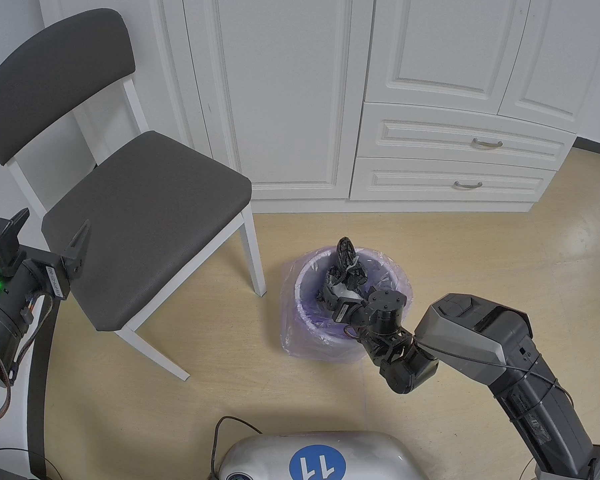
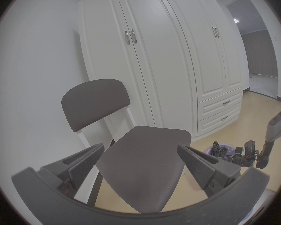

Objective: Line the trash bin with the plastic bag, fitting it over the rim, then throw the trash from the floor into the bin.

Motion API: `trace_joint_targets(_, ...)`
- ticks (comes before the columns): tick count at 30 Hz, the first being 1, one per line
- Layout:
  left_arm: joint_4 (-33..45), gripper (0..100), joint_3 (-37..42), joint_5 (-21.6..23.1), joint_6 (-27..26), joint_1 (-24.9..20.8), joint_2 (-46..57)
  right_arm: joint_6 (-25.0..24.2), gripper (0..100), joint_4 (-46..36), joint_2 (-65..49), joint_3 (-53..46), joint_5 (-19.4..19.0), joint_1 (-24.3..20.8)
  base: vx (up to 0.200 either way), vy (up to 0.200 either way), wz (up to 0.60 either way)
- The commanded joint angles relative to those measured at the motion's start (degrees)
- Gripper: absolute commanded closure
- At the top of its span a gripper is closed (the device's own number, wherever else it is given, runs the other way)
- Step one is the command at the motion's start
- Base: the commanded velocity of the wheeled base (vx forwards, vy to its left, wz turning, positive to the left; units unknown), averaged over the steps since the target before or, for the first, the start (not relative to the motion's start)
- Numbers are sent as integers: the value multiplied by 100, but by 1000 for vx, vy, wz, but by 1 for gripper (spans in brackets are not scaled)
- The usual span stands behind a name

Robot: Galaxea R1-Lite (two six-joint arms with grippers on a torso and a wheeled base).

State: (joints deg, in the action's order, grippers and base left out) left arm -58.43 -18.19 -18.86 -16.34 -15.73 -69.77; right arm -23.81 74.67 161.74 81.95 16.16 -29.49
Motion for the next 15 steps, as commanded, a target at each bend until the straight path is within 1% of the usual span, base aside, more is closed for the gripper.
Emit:
trace_joint_targets(1,-2,0,0,-4,-1,-1,-11,-1,0,22,-47,-47,1,-4,0,0,0)
trace_joint_targets(6,-2,0,-9,-4,8,-1,7,-1,0,74,-240,-223,1,22,0,0,0)
trace_joint_targets(15,-2,0,-18,-4,8,-1,42,-10,0,180,-1268,-1163,-70,-154,0,0,0)
